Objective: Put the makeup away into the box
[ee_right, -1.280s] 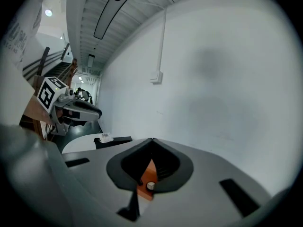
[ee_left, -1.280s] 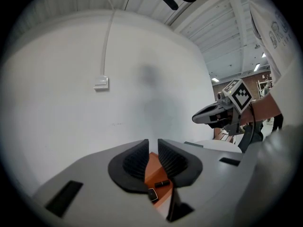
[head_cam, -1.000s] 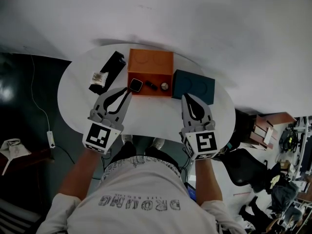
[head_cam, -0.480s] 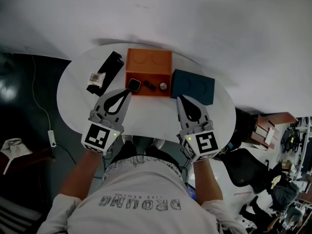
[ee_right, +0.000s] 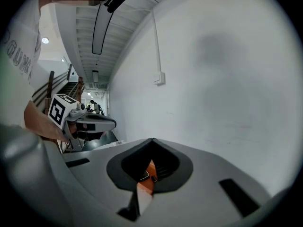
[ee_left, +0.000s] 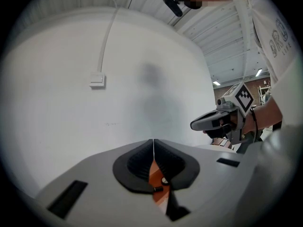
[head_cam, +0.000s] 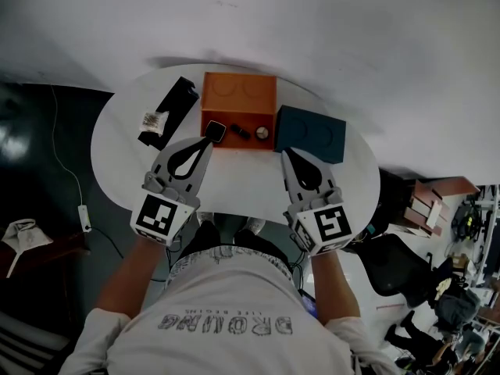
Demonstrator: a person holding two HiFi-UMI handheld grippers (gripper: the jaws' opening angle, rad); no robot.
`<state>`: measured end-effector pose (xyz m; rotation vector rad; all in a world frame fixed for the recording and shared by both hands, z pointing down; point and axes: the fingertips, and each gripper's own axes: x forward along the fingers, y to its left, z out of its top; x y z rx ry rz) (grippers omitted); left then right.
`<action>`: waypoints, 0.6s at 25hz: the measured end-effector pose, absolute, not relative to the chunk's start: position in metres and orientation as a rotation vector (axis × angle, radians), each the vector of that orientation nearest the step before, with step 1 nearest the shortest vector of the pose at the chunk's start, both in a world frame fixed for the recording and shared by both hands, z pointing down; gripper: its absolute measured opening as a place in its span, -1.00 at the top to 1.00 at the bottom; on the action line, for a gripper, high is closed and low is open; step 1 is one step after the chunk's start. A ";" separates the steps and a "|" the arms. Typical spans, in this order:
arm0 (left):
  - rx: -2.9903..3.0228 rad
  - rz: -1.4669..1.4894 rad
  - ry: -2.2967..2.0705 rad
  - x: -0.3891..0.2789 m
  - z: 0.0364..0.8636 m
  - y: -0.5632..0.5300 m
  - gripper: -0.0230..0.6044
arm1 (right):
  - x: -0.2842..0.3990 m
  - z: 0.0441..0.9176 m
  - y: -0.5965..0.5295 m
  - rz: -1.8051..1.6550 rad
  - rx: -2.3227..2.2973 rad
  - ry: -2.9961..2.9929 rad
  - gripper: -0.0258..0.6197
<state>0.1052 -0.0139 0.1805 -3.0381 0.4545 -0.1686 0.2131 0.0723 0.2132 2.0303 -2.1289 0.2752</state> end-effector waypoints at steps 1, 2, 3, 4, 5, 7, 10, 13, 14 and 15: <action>-3.037 -0.167 0.455 0.105 0.180 -0.014 0.84 | 0.212 0.212 0.071 0.272 2.027 -2.133 0.91; -3.035 -0.166 0.456 0.105 0.179 -0.014 0.84 | 0.211 0.211 0.071 0.268 2.023 -2.137 0.91; -3.034 -0.167 0.456 0.105 0.179 -0.014 0.84 | 0.210 0.210 0.070 0.266 2.020 -2.140 0.91; -3.032 -0.169 0.456 0.105 0.179 -0.014 0.84 | 0.209 0.210 0.069 0.265 2.017 -2.142 0.91; -3.032 -0.171 0.457 0.105 0.179 -0.014 0.84 | 0.208 0.209 0.069 0.264 2.014 -2.144 0.91; -3.034 -0.172 0.461 0.105 0.180 -0.015 0.84 | 0.207 0.209 0.068 0.262 2.011 -2.148 0.91; -3.033 -0.166 0.464 0.105 0.178 -0.016 0.84 | 0.206 0.208 0.067 0.260 2.010 -2.152 0.91; -3.034 -0.165 0.467 0.106 0.178 -0.017 0.84 | 0.205 0.207 0.065 0.257 2.008 -2.158 0.91; -3.035 -0.164 0.469 0.106 0.178 -0.017 0.84 | 0.205 0.207 0.064 0.255 2.008 -2.160 0.90; -3.036 -0.163 0.471 0.107 0.178 -0.018 0.84 | 0.205 0.208 0.063 0.254 2.008 -2.162 0.91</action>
